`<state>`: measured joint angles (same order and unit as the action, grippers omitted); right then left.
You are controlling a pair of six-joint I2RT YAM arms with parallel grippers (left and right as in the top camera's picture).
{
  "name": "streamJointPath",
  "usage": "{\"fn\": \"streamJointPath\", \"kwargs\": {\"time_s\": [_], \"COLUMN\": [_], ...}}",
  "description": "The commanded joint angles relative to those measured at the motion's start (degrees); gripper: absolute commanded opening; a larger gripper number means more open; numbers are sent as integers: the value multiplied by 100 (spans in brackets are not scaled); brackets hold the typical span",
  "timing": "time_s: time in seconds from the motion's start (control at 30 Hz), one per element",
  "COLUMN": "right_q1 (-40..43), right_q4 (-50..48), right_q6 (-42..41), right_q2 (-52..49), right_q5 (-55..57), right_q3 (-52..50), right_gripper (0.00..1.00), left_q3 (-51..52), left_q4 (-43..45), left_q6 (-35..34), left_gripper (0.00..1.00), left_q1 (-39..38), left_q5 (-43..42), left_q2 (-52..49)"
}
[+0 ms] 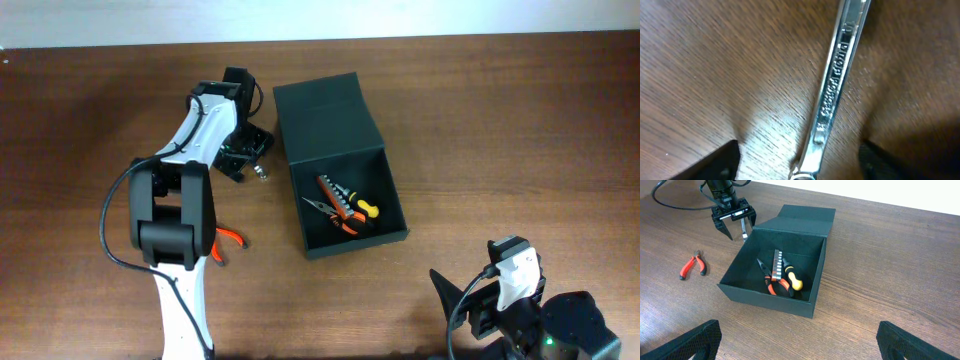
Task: Pack container
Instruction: 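Move left gripper back to silver wrench and grasp it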
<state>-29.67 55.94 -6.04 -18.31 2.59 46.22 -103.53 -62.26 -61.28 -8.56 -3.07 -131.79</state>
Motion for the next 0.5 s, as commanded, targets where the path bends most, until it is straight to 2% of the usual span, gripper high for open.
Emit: {"fn": "streamJointPath", "kwargs": {"time_s": [0.0, 0.2, 0.27, 0.47], "right_q1": [11, 11, 11, 11], "right_q4": [-15, -15, -15, -13], "right_q6": [-46, -46, -46, -46], "right_q2": [33, 33, 33, 33], "right_q5": [70, 70, 70, 70], "right_q3": [-4, -4, -4, -4], "right_gripper": [99, 99, 99, 99], "left_q3": [-83, -83, -83, -85], "left_q4": [-9, -11, -11, -11], "left_q6": [-20, -17, -17, 7], "left_gripper": [66, 32, 24, 17], "left_q1": [9, 9, 9, 9], "left_q5": [-20, -20, -22, -166], "left_q2": [-192, -192, -192, -186]}}
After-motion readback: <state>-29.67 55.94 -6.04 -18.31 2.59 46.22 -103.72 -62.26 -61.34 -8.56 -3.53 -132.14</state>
